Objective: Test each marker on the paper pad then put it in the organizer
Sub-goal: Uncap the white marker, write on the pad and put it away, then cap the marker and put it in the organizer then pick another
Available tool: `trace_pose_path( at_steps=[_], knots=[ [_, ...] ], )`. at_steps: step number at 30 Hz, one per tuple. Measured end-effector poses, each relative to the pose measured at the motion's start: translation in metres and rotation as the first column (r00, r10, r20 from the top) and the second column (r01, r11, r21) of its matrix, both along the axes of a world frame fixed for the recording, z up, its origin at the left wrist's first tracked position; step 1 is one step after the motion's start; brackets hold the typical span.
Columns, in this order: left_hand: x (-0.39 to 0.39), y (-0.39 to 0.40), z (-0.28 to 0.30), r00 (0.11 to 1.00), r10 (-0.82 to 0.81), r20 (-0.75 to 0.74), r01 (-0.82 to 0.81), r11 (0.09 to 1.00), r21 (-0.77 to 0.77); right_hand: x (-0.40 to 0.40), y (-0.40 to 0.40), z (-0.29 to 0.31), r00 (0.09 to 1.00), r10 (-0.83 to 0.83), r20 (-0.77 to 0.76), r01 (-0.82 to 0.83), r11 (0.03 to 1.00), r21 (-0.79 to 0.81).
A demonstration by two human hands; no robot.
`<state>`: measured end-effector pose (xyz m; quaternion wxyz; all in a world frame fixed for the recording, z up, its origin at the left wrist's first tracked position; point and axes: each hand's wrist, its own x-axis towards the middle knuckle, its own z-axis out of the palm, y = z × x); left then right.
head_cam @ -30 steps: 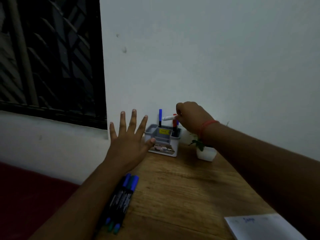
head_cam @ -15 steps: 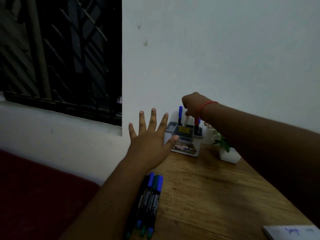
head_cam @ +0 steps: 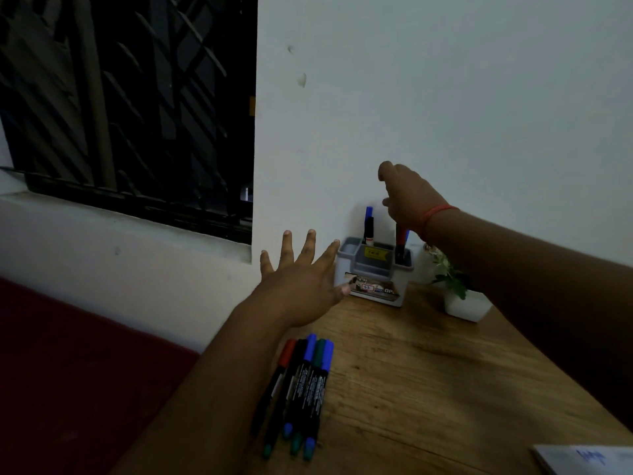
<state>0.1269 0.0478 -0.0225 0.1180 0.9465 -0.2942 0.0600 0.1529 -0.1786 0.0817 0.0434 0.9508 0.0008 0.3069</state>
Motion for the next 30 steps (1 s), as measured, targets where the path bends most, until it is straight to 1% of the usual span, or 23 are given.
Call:
trace_pose_path(
  at_steps=[3,5,7,9,11,14,20,26,30],
  knots=[
    [-0.001,0.014,0.003,0.985,-0.109,-0.133,0.119,0.991,0.068,-0.028,0.007,-0.013,0.995,0.094,0.015,-0.094,0.996,-0.013],
    [-0.004,0.025,0.008,0.944,-0.181,-0.276,0.196,0.98,0.027,-0.05,0.012,-0.029,0.986,0.164,-0.031,-0.164,0.986,-0.031],
    [-0.009,0.032,0.014,0.885,-0.226,-0.406,0.233,0.972,-0.034,-0.074,0.017,-0.048,0.972,0.214,-0.095,-0.22,0.974,-0.058],
    [-0.013,0.034,0.016,0.85,-0.255,-0.461,0.258,0.964,-0.056,-0.096,0.02,-0.065,0.959,0.243,-0.143,-0.255,0.964,-0.076],
    [-0.016,0.031,0.016,0.837,-0.279,-0.47,0.286,0.957,-0.058,-0.114,0.021,-0.077,0.948,0.27,-0.166,-0.285,0.955,-0.078],
    [-0.018,0.024,0.011,0.826,-0.302,-0.476,0.324,0.945,-0.039,-0.128,0.017,-0.088,0.948,0.267,-0.171,-0.285,0.955,-0.088],
    [-0.021,0.015,0.007,0.809,-0.326,-0.489,0.368,0.93,-0.013,-0.14,0.007,-0.092,0.954,0.258,-0.155,-0.265,0.964,-0.031],
    [-0.018,0.01,0.003,0.814,-0.345,-0.467,0.391,0.92,0.002,-0.145,0.005,-0.094,0.956,0.21,-0.203,-0.221,0.975,-0.032],
    [-0.013,0.011,-0.001,0.822,-0.362,-0.44,0.41,0.912,0.015,-0.144,0.005,-0.101,0.947,0.186,-0.263,-0.205,0.978,-0.048]
  ],
)
